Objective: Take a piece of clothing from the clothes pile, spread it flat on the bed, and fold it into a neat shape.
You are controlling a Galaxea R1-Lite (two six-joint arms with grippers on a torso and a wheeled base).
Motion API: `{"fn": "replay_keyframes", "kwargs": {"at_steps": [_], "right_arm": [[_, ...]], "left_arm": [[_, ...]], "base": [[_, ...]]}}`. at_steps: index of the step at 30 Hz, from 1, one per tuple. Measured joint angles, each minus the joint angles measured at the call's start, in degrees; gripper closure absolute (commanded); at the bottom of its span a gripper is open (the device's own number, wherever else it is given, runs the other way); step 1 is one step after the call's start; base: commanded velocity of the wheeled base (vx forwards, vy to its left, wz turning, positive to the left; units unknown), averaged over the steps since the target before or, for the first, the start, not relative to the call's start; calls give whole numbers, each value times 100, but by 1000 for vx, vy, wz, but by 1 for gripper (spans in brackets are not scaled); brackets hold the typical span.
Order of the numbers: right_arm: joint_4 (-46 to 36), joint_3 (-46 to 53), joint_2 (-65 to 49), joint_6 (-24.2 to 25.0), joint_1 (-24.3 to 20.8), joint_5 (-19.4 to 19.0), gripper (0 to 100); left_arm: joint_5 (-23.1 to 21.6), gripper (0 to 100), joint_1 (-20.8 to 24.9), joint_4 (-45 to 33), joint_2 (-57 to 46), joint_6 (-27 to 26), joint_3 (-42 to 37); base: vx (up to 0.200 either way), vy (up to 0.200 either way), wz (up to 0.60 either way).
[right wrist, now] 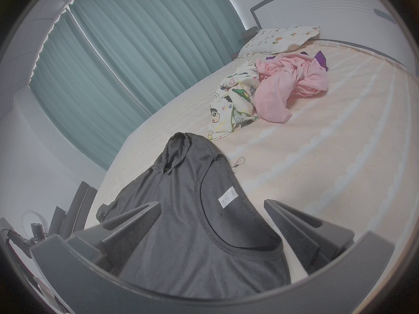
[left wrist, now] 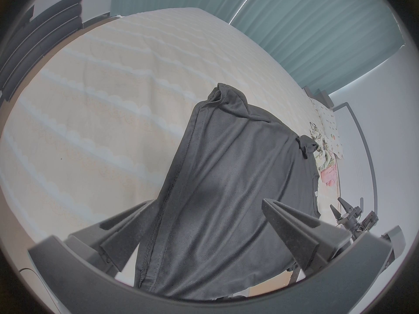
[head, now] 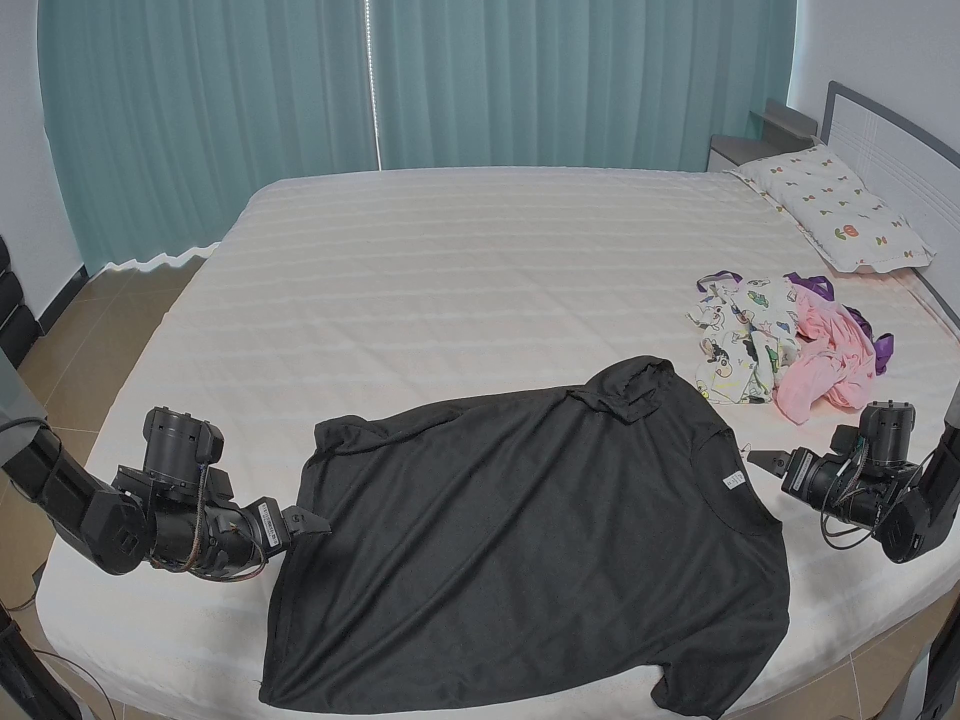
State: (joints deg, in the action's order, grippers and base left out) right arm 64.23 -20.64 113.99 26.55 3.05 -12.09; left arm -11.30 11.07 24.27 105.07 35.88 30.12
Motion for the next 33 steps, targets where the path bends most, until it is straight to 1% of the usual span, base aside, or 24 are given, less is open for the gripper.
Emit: {"fn": "replay_keyframes", "kwargs": {"at_steps": [1, 10, 25, 31, 33], "right_arm": [[0, 0, 1, 5, -13, 0, 0], [1, 13, 12, 106, -112, 6, 0], [0, 2, 72, 123, -197, 6, 0], [0, 0, 84, 123, -215, 6, 0], [0, 5, 84, 123, -221, 2, 0]], "left_arm": [[0, 0, 1, -2, 2, 0, 0], [-2, 0, 4, 4, 13, 4, 11], [49, 0, -13, 90, 22, 2, 41], [61, 0, -93, 536, 27, 118, 11], [66, 0, -107, 562, 44, 151, -9]], "base": [[0, 0, 0], [0, -200, 0], [0, 0, 0], [200, 0, 0], [0, 0, 0]]}}
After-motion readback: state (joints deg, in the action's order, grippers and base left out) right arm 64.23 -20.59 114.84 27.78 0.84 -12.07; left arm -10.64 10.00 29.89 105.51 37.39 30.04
